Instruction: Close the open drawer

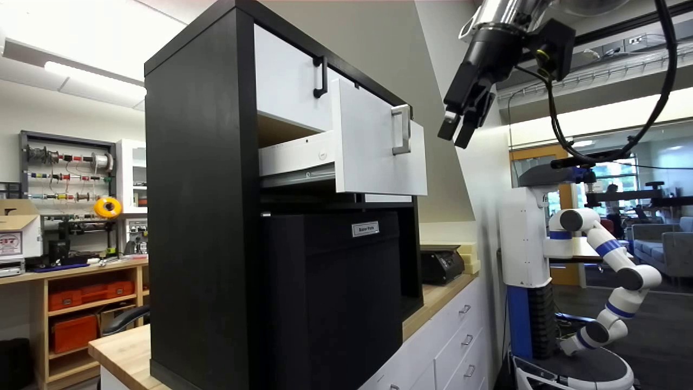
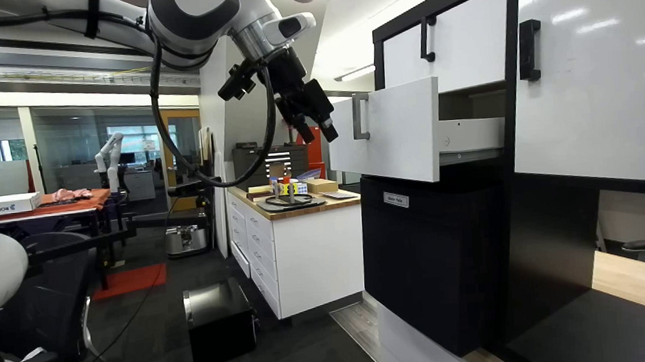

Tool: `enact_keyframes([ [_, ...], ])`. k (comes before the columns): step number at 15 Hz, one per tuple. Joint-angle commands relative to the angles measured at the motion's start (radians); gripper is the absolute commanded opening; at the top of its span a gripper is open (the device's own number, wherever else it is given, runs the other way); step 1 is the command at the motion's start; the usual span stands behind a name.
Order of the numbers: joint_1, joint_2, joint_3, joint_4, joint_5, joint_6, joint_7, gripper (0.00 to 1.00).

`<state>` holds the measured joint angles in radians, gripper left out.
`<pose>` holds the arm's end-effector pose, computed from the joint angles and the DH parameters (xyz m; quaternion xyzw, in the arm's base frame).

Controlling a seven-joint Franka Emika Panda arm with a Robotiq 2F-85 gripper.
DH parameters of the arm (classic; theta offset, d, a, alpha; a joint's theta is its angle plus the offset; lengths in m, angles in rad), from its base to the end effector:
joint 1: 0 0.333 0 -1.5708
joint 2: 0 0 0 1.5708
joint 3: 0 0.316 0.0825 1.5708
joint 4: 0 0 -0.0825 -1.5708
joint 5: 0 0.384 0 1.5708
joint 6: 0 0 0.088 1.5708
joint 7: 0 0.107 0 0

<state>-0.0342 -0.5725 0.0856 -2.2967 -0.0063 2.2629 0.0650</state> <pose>0.4204 0.0290 0.6185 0.9638 -0.0057 0.2661 0.0115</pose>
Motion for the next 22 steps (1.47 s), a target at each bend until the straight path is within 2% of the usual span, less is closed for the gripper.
enact_keyframes([
  [1,0.009,0.025,-0.001,0.026,-0.01,0.068,0.029,1.0],
  [7,0.009,0.07,-0.007,0.038,-0.008,0.206,0.018,1.0],
  [11,0.006,0.121,-0.005,0.059,-0.015,0.252,0.015,1.0],
  [12,0.006,0.131,-0.007,0.062,-0.016,0.262,0.013,0.75],
  [14,0.006,0.148,-0.01,0.067,-0.017,0.283,0.01,0.67],
  [22,0.0,0.173,-0.012,0.071,-0.035,0.304,0.012,0.13],
])
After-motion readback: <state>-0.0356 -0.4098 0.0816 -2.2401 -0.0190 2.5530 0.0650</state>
